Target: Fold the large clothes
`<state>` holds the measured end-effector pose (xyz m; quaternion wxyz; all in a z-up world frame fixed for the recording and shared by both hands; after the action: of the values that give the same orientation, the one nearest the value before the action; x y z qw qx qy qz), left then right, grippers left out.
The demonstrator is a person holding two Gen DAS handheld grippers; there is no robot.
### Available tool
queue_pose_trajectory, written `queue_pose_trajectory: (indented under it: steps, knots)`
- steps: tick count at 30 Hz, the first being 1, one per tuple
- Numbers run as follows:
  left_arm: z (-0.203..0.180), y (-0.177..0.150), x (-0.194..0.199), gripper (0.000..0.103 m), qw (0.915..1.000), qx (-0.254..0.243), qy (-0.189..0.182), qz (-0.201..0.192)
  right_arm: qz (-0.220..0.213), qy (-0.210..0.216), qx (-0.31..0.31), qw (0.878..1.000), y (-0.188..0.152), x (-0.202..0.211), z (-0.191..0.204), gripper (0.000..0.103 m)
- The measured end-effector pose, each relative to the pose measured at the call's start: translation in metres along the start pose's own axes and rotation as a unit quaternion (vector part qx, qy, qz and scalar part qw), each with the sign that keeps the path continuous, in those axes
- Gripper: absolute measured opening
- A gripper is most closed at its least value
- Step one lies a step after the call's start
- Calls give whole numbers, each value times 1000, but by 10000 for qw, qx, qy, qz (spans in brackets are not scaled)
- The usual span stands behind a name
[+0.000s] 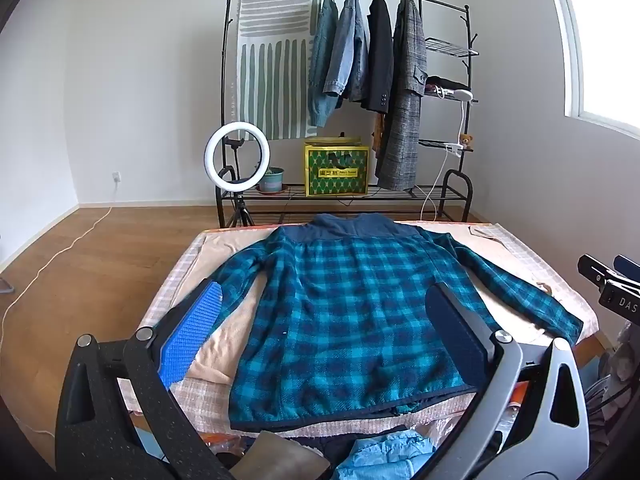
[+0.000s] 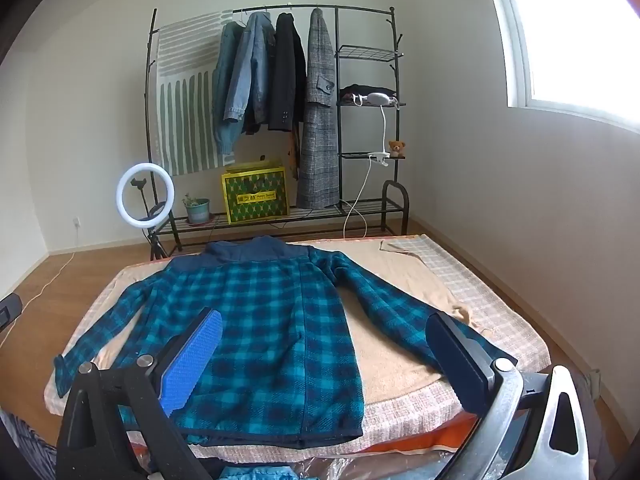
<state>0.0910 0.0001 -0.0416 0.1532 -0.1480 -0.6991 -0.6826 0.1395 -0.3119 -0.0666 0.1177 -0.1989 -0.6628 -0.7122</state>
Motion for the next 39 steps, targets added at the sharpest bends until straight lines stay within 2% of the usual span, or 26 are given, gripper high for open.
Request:
queue_pose_trajectory:
  steps: [14,39]
  knots:
    - [2,0,1,103,10000,-5,0,17,-164,-116,193,9996,1,10,4,103]
    - [8,-2,-1,103,10000,38,-8,4,-203,-147,228,9994,3,8,4,103]
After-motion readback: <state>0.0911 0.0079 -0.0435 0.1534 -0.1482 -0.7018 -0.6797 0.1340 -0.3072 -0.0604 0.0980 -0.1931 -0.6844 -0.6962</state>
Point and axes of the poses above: each gripper's, at about its wrist camera, not at the fingertips, and x roughly against the way its jaws point, z to its left, y to its top, the point moved 10 cm from there along -x, roughly the way its jaws point, and after that the axes turned 1 degree about -x, right-handed, at the moved point
